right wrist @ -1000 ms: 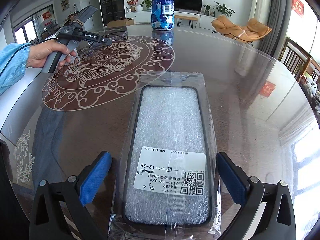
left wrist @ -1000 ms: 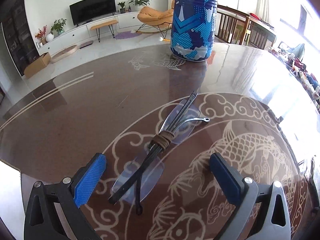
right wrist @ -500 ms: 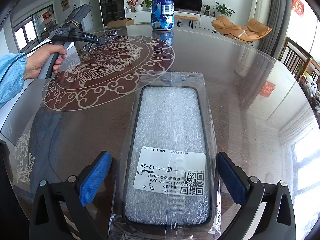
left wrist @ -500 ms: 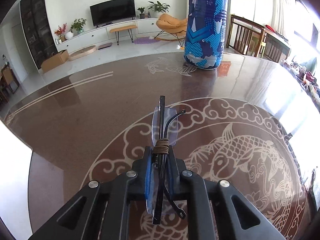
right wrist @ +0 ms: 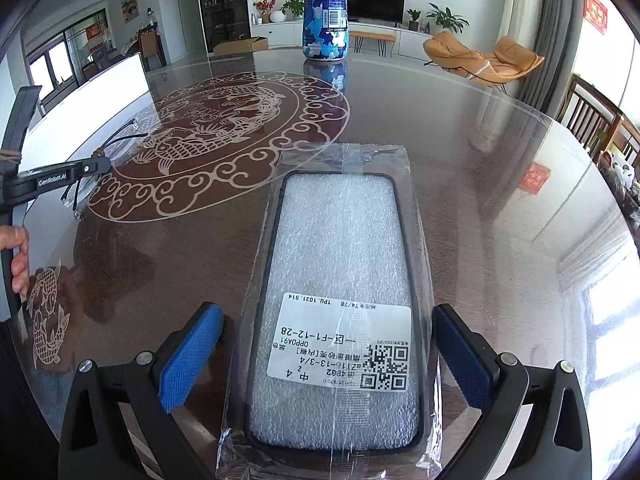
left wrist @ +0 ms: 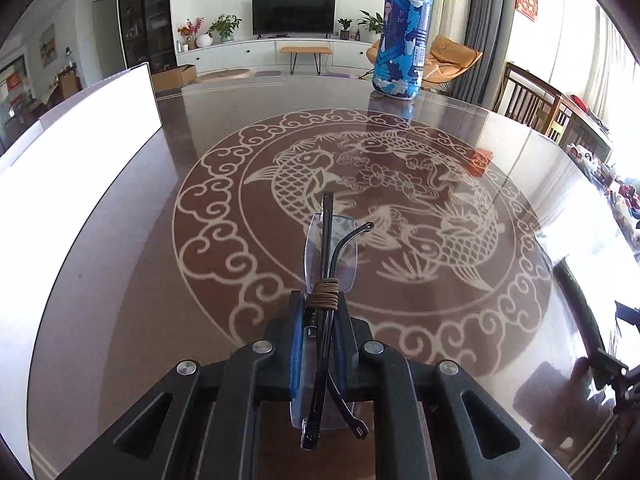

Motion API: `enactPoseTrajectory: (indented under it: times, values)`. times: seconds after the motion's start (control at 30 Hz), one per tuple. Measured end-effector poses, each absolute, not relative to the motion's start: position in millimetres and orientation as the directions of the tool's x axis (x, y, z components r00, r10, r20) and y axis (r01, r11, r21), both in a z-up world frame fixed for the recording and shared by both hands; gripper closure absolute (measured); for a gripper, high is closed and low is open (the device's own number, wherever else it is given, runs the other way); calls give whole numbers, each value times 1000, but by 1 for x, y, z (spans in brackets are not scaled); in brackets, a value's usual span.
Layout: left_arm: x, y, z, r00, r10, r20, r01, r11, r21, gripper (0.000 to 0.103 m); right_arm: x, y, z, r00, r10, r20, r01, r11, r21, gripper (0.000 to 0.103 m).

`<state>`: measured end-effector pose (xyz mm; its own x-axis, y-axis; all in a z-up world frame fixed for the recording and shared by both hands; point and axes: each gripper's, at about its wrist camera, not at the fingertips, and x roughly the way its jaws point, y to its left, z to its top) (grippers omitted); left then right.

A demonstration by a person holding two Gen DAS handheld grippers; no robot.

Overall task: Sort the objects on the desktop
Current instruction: 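Close the left tool on the eyeglasses while the right tool holds the phone case, then carry the eyeglasses with the left tool while the right tool carries the phone case to the white box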

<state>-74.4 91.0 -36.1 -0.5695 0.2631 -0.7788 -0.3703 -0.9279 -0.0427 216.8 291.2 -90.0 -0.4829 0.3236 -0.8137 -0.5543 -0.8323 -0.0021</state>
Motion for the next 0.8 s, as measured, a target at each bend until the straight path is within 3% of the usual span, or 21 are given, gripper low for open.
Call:
enactPoseTrajectory:
  times: [0.23,0.7,0.73,0.8]
  values:
    - [-22,96,-34,-571,252,-781,-400,-916,-2,90,217,291,-90,-480,327,-814,-556,-831,-6,0]
    - [-13,96,-35,-570,259,-780,-403,-915,-10,89,217,292,-90,-478,329,-814,-558,-830,-7,0]
    - [-12,95,-35,-569,263,-780,-405,-914,-13,85,217,292,-90,-478,329,-814,-558,-829,-7,0]
    - [-11,95,-35,-559,270,-784,-413,-910,-19,53,217,292,-90,-478,329,-814,-559,-829,-7,0]
